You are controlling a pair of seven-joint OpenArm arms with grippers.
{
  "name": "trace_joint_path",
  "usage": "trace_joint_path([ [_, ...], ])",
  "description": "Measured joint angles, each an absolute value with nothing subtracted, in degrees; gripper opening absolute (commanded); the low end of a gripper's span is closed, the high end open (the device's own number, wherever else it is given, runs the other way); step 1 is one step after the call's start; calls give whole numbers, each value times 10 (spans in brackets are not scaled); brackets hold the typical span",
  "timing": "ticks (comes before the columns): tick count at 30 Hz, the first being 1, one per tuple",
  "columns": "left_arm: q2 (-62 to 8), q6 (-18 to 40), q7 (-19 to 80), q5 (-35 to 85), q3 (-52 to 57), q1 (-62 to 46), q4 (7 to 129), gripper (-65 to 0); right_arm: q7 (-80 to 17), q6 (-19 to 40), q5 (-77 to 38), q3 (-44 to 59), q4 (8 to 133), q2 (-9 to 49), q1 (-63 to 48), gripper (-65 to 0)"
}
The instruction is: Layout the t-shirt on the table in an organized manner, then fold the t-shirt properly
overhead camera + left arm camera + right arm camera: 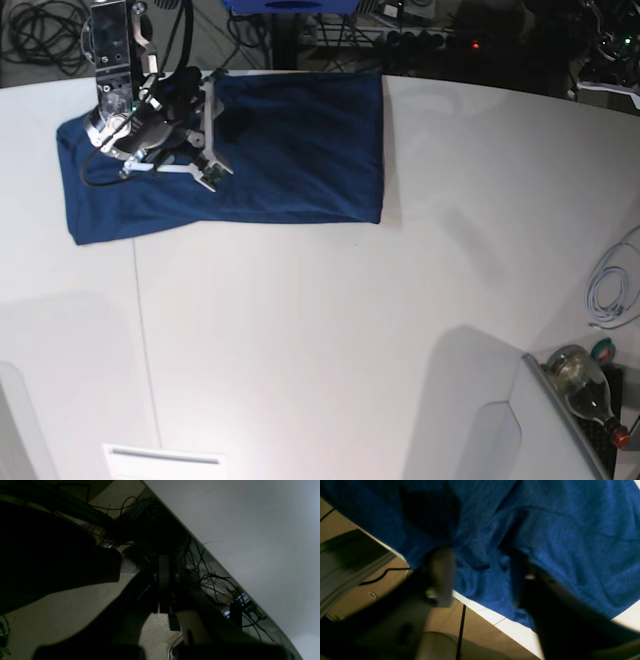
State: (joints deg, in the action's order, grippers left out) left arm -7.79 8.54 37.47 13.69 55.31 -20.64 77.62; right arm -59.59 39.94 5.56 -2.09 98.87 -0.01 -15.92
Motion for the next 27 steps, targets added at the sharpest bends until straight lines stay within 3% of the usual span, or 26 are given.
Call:
trace_joint_path([
  [3,-78,85,375,137,553,-206,776,-650,-596,399,56,-21,989,0,-158,-558],
  [10,-78,85,375,137,553,-206,776,-650,-598,399,56,-21,971,0,-150,-647],
  [21,-78,85,375,137,553,-206,776,-650,-637,399,54,-21,1043,0,-132,-641],
  [27,-78,85,375,137,553,-206,776,-650,-633,400,56,-21,972,0,-112,-633],
])
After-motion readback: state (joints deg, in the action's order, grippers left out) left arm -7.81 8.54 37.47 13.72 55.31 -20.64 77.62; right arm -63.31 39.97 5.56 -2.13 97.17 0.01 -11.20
